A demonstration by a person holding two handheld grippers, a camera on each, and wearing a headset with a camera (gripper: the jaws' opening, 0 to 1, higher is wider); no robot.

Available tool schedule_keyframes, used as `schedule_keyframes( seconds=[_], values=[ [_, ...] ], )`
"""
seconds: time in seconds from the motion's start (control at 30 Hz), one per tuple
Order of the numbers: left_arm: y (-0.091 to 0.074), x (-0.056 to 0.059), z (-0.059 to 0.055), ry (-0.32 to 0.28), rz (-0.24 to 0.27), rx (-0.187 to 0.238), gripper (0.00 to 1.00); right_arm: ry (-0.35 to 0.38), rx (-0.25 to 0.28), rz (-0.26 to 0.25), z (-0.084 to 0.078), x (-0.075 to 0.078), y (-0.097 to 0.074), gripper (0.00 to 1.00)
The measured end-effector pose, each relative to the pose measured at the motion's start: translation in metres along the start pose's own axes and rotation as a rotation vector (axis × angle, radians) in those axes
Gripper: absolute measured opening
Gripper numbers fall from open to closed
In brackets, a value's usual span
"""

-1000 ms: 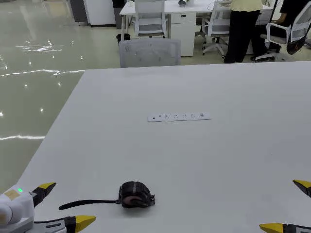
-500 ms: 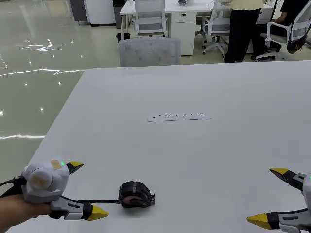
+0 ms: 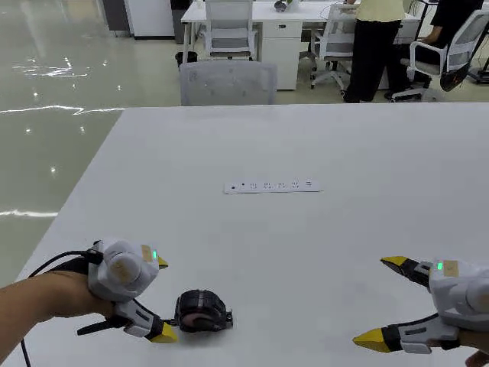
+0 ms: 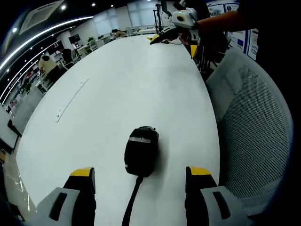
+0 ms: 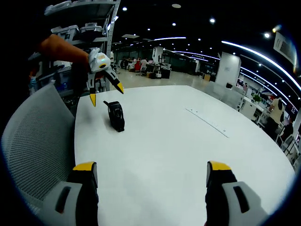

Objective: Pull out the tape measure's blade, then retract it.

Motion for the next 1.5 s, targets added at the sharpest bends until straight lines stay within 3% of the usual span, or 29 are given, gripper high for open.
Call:
schedule_keyframes(
  seconds=[0.1, 0.2, 0.6, 0.73, 1.03, 1.2, 1.3, 1.5],
  values=[
    [0.015, -0.001, -0.005, 0.018, -0.013, -0.051, 0.66, 0.0, 0.009, 0.013, 0.007, -0.003, 0.009, 0.97],
    [0.024, 0.001, -0.004, 0.015, -0.03, -0.071, 0.64, -0.002, 0.015, 0.028, 0.014, -0.008, 0.017, 0.97],
    [0.04, -0.003, 0.008, 0.054, -0.04, -0.099, 0.48, -0.044, 0.05, 0.115, 0.046, -0.03, 0.052, 0.97],
    [0.044, -0.006, 0.012, 0.087, -0.027, -0.105, 0.34, -0.062, 0.055, 0.15, 0.052, -0.039, 0.064, 0.96],
    [0.048, -0.003, 0.011, 0.093, -0.051, -0.129, 0.32, -0.082, 0.044, 0.206, 0.056, -0.05, 0.088, 0.93],
    [0.05, -0.003, 0.012, 0.103, -0.061, -0.168, 0.32, -0.094, 0.046, 0.245, 0.062, -0.062, 0.108, 0.91],
    [0.051, -0.003, 0.011, 0.128, -0.073, -0.157, 0.33, -0.105, 0.045, 0.274, 0.065, -0.071, 0.12, 0.9],
    [0.051, -0.003, 0.011, 0.122, -0.076, -0.158, 0.32, -0.137, 0.043, 0.325, 0.07, -0.086, 0.137, 0.89]
  ],
)
Point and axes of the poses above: the centre of the closed fingertips' face, and the gripper's own axes: y roughly forward along the fingers, x roughly to its right, z roughly out of its top, the point moved 1 cm from there along -y, roughly backward along the fingers, and after that the axes turned 6 degrees about -z, right-handed, at the moved point
